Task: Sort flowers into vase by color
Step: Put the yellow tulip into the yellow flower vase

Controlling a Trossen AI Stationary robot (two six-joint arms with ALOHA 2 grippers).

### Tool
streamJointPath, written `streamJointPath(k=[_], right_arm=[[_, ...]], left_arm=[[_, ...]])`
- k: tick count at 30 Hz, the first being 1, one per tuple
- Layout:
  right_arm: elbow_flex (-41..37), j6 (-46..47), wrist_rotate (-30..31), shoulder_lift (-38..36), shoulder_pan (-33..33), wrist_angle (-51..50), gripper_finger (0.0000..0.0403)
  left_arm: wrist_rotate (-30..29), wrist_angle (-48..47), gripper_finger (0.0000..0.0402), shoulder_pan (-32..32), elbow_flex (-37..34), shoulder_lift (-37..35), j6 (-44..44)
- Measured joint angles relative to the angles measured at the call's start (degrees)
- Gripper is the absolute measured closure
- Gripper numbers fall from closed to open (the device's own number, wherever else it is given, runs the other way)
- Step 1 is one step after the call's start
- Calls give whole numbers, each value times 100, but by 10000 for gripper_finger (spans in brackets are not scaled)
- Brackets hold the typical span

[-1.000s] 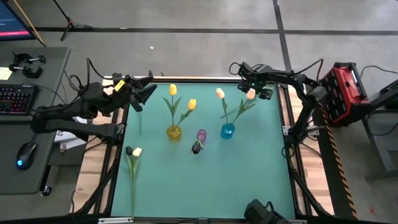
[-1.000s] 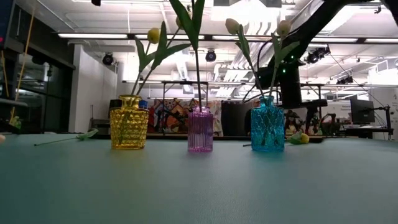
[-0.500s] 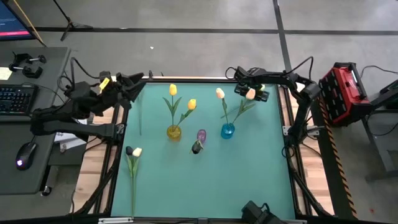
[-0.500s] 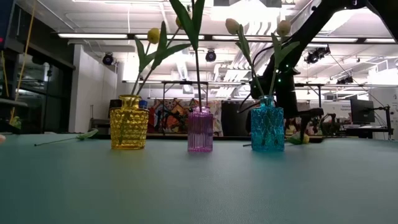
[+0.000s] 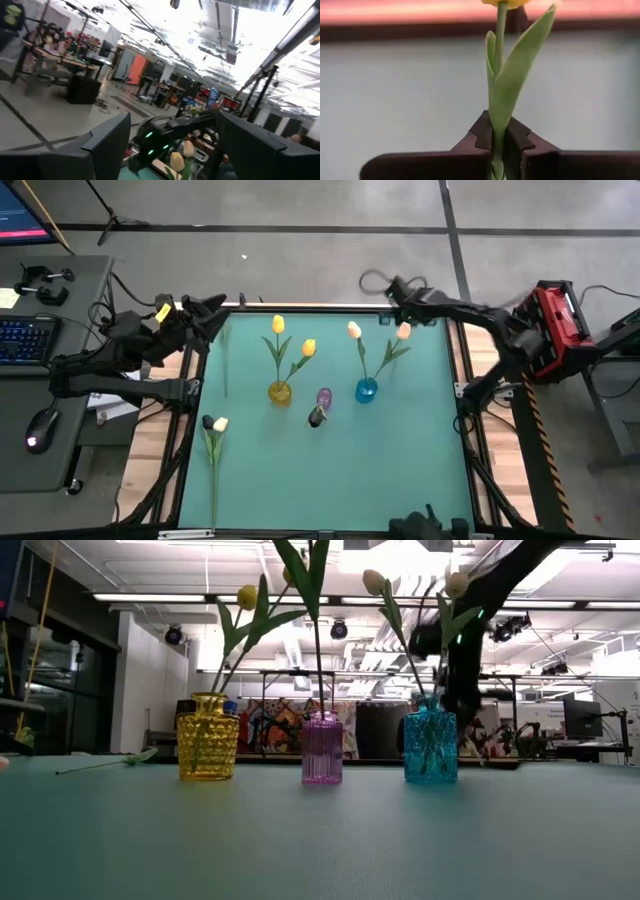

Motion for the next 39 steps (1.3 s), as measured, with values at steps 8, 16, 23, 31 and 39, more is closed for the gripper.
streamJointPath(k=[8,16,23,31,39], right_arm=[[3,-1382,-662,-2074,81,3040,400],[19,-2044,-1391,-2577,1064,6376,402],[19,-2440,-1460,-1724,2622,8229,402],[83,-2447,-1446,-735,3545,10099,402],[1404,-2941,-1761,292,3957,8725,403]], left_arm=[[-183,2,117,2,0,0,139],[-189,35,117,2,0,0,154],[-196,42,117,2,0,0,298],[-204,42,117,2,0,0,294],[-207,42,117,4,0,1,291]])
